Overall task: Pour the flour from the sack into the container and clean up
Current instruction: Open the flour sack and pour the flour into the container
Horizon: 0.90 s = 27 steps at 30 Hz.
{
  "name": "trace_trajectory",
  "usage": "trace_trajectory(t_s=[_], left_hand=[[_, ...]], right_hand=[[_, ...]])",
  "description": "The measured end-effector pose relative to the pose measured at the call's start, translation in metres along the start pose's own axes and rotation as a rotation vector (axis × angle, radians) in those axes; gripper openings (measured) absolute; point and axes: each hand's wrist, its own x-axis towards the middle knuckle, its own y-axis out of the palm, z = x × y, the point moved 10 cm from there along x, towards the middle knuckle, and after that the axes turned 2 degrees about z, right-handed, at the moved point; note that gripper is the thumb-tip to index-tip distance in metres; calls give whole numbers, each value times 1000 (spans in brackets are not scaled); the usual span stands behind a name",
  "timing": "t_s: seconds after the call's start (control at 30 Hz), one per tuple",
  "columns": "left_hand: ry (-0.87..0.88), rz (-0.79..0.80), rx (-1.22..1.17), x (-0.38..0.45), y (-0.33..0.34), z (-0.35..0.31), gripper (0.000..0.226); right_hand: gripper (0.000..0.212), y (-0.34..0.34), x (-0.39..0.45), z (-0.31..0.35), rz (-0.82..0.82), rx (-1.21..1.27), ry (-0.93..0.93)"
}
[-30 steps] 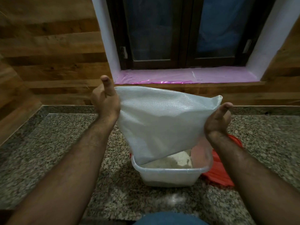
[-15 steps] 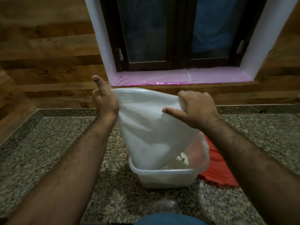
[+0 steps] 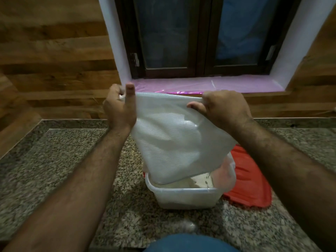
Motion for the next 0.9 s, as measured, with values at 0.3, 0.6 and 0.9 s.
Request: trace_trajectory(t_s=[0.3, 0.6, 0.9], left_hand=[[558, 586, 717, -36, 63, -65, 87], [487, 605, 687, -57, 62, -70, 103], [529, 596, 699, -64, 53, -85, 108]], right_hand=[[54, -7, -20, 8, -203, -15, -87], [53, -7, -27, 20, -302, -3, -93], [59, -6, -30, 21, -335, -22, -91]])
